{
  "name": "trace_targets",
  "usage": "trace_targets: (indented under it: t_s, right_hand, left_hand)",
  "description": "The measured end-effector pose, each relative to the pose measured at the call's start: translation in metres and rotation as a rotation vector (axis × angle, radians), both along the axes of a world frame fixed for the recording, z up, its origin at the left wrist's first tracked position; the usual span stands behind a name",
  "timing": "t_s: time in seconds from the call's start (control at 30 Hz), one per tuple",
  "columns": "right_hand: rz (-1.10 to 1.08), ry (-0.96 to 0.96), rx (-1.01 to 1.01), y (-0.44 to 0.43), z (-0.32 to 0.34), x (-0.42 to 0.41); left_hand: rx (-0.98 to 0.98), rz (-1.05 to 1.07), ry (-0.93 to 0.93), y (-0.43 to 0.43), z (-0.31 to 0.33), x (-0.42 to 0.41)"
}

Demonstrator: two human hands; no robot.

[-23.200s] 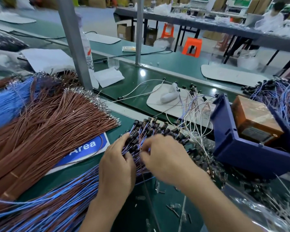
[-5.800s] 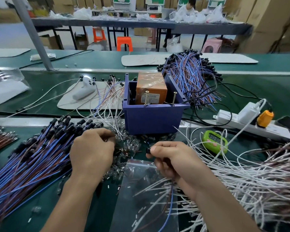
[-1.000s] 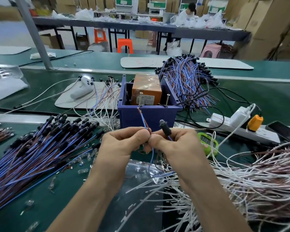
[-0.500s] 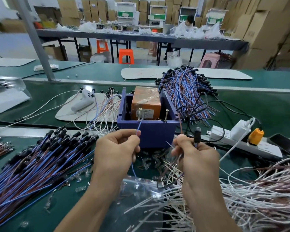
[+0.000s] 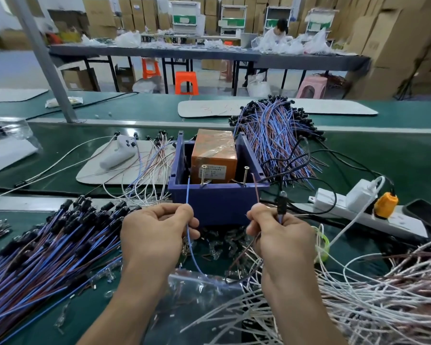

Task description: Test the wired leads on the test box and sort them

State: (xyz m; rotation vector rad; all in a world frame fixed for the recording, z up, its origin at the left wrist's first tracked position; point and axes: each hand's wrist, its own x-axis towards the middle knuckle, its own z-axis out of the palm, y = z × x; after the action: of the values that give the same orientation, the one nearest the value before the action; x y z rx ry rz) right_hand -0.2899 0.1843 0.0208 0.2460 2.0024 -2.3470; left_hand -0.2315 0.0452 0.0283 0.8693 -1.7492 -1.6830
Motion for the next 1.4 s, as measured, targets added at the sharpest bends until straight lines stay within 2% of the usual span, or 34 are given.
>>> trace_targets:
  t_s: [0.2,0.77,1.17,1.4]
  right_hand:
    - [0.046,0.064,0.029,-0.001,-0.002,0.000]
    - [0.102,0.082,0.004,0.002,0.001,0.005]
    - [0.089,0.109,0.027,0.003,-0.001,0.006]
    - [-0.011,0.036,-0.045,0.012,0.003,0.003]
  left_hand:
    - [-0.028,-0.030,0.003,0.003,0.001,0.001]
    - [-0.085,-0.084,0.037,0.000,-0.002,0.002]
    - [-0.224,-0.135,0.028,0.003,-0.004,0.004]
    - [-0.103,0.031,0.050,0.001,-0.009,0.005]
